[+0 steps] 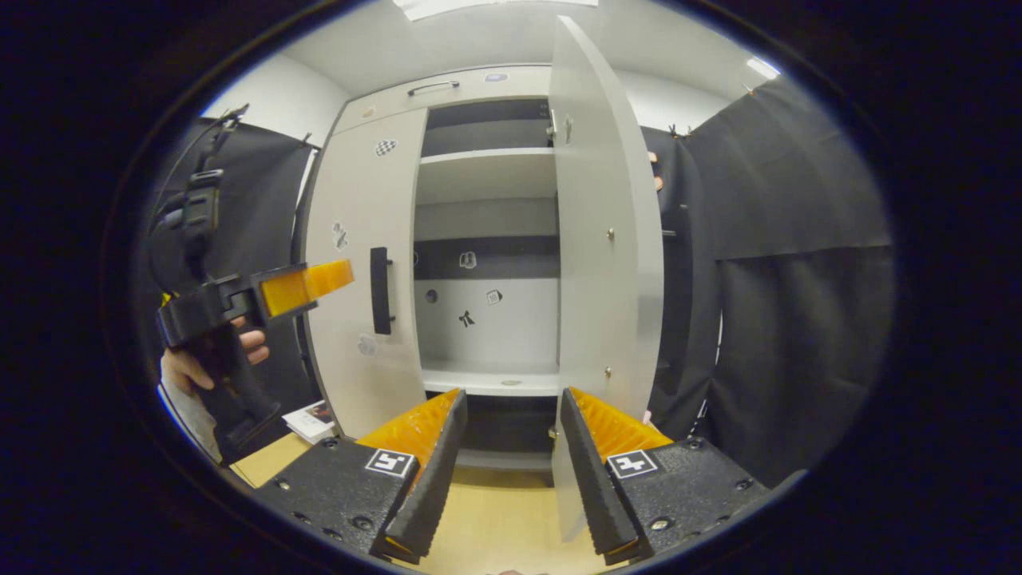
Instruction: Open the right door of the double-door shoe cabinet with the right hand, and open the left door with the left hand.
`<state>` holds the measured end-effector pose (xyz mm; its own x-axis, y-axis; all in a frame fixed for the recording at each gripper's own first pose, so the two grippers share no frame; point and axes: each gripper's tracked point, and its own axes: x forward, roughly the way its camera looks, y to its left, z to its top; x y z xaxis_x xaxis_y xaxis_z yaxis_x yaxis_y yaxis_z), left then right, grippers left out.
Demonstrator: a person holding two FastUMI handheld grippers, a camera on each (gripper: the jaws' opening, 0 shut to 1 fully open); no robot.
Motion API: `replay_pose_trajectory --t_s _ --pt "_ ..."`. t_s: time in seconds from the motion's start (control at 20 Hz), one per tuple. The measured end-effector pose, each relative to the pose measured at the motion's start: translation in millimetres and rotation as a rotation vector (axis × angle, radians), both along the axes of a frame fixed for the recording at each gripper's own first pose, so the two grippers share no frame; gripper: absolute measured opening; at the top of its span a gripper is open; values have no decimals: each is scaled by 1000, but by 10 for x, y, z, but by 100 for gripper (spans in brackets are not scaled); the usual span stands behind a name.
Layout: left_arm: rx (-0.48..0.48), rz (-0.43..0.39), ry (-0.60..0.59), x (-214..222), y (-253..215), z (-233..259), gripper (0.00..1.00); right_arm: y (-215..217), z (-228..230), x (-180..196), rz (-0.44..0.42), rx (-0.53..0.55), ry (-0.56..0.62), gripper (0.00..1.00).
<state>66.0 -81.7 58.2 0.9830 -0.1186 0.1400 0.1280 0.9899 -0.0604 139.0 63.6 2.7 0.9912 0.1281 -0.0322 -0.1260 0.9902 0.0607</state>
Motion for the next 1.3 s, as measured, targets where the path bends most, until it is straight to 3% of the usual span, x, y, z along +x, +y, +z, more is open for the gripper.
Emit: replay_pose_trajectory --t_s 0.35,0.5,0.75,1.0,1.15,1.3 --pt "104 85 177 890 94 -446 95 -147 5 -133 -1 -9 -20 74" --pt "60 94 246 958 100 -599 95 -244 8 -120 -17 5 -23 74" --pt "75 123 225 1009 161 -590 92 -233 -54 -56 -7 3 -10 75" --pt "106 132 219 993 238 -619 82 -180 -78 3 6 10 -2 74" --pt "93 128 214 994 279 -611 65 -157 -83 7 16 18 -1 74" --pt "90 132 216 933 276 -606 62 -113 -83 -8 28 13 -3 74"
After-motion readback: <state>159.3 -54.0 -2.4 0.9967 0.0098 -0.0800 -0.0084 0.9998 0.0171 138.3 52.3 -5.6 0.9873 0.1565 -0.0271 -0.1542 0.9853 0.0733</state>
